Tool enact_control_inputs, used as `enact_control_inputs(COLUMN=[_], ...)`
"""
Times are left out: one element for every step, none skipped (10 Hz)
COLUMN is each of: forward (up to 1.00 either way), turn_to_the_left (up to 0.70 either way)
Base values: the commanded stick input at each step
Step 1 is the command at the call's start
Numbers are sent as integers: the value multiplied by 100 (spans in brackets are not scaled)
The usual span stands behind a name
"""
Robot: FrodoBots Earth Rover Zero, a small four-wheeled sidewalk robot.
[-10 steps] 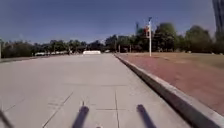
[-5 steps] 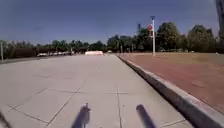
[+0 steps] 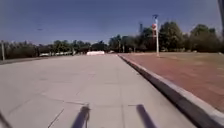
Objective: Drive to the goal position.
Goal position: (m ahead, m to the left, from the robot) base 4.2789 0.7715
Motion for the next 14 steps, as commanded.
enact_control_inputs(forward=[70,70,70,70,70,70,70,70,70,70,70,70,70,70], turn_to_the_left=[-9,-12,-15,-27,-31,-20,-9,0,0,0,0,0,0,0])
